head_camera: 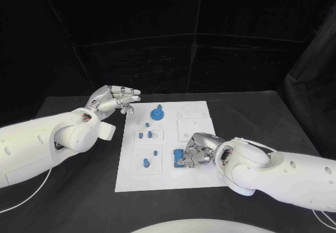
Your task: Assemble the parts on the task board
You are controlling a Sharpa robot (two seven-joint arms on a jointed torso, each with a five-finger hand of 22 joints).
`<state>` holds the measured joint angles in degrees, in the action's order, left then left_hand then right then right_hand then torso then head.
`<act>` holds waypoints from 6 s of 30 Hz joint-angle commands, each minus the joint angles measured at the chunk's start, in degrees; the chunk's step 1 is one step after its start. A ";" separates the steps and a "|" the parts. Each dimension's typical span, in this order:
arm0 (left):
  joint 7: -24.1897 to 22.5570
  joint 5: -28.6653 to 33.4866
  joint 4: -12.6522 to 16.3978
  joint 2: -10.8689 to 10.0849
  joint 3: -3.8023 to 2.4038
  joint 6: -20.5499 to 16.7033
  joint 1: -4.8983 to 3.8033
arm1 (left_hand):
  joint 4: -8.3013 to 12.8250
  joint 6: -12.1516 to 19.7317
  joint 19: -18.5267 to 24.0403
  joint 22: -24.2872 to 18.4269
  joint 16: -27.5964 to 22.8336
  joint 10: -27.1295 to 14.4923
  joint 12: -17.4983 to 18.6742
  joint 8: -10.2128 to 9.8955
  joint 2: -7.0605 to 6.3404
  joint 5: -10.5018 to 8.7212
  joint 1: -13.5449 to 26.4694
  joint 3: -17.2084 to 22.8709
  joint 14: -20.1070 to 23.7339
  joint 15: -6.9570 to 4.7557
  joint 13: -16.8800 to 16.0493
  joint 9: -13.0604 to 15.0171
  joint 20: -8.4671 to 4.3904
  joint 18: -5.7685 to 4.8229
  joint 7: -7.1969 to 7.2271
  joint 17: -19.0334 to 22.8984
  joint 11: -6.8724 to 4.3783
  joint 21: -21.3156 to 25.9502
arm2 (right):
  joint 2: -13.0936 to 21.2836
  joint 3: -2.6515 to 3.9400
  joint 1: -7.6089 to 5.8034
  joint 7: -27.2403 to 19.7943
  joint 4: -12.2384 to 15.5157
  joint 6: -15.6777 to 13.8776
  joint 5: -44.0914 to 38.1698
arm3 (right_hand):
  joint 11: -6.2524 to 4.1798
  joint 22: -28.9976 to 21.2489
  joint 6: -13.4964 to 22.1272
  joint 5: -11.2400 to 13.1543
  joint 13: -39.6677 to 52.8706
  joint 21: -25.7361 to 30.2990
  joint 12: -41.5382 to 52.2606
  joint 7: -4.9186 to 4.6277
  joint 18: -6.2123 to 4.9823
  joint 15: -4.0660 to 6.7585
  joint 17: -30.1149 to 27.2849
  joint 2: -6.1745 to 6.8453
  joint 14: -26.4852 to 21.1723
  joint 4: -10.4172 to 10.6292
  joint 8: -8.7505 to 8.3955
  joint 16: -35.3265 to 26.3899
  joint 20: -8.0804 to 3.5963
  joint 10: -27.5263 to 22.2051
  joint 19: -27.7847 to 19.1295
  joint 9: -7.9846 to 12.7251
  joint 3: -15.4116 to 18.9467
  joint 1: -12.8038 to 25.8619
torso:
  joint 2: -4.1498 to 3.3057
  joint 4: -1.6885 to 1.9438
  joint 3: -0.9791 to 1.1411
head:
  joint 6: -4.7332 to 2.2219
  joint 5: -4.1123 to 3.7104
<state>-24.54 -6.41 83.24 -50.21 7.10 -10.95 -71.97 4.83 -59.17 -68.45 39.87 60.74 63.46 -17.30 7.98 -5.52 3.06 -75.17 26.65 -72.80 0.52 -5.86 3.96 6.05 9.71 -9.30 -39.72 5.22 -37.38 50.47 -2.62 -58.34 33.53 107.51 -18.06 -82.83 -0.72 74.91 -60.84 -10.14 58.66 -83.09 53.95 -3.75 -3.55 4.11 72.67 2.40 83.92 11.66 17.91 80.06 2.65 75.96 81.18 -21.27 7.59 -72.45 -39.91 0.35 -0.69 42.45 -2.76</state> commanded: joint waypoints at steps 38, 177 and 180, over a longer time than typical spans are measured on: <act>-0.17 0.20 -0.05 0.21 0.12 0.64 -0.07 | 0.21 0.23 0.35 -0.09 -0.19 -0.33 -0.37 0.18 0.50 -0.15 0.21 -0.27 0.37 -0.09 -0.06 -0.09 0.09 0.76 -0.28 0.11 0.01 0.32 | 16.12 0.04 -1.38 -6.08 3.31 0.36 -0.62 | 1.45 2.28 2.16 -4.43 -1.11 0.86 -2.94 -1.50 0.35 -1.05 -0.32 -2.89 2.87 1.37 -4.37 -0.62 0.88 -0.76 -0.43 1.44 4.92 -2.70 | 0.05 -0.37 0.12 | -0.70 -1.94; 0.32 0.20 0.10 -0.20 0.50 1.09 -0.07 | 0.36 0.49 0.33 -0.20 -0.18 -0.68 -0.57 0.11 0.53 -0.15 0.25 -0.40 0.45 -0.01 -0.09 -0.12 0.15 0.75 -0.43 0.32 0.12 0.51 | 5.76 -0.04 -0.32 -3.34 1.96 5.69 2.81 | 0.00 4.52 -3.57 1.22 2.61 0.13 -2.34 0.26 0.78 0.18 2.59 1.55 3.34 3.40 -6.53 0.29 -0.35 2.19 0.94 -3.75 -0.64 4.19 | 0.11 -0.27 -0.03 | 0.69 -0.83; 0.34 0.20 0.08 -0.14 0.50 1.11 -0.07 | 0.36 0.49 0.33 -0.20 -0.18 -0.68 -0.57 0.11 0.53 -0.15 0.25 -0.40 0.45 -0.01 -0.09 -0.12 0.15 0.75 -0.43 0.32 0.12 0.51 | 5.63 -0.04 -0.33 -3.26 1.73 5.94 2.95 | 0.00 4.53 -3.57 1.25 2.67 0.13 -2.29 0.26 0.78 0.18 2.61 1.51 3.34 3.35 -6.54 0.30 -0.35 2.19 0.94 -3.79 -0.57 3.99 | 0.14 -0.22 -0.05 | 0.77 -0.91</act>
<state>-24.09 -6.40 83.31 -50.44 7.64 -10.50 -71.96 4.99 -58.96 -68.45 39.75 60.74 63.26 -17.52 7.98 -5.52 3.06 -75.17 26.50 -72.80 0.52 -5.88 3.92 6.05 9.70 -9.51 -39.48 5.43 -37.08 56.17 -2.67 -58.60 31.45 109.26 -14.05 -80.25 -1.02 74.91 -64.43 -9.19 61.28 -83.32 51.77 -3.31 -3.55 4.20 74.92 3.97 84.03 15.02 11.69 80.66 2.04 78.30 82.21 -24.97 6.54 -67.94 -39.75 0.04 -0.69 43.10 -3.58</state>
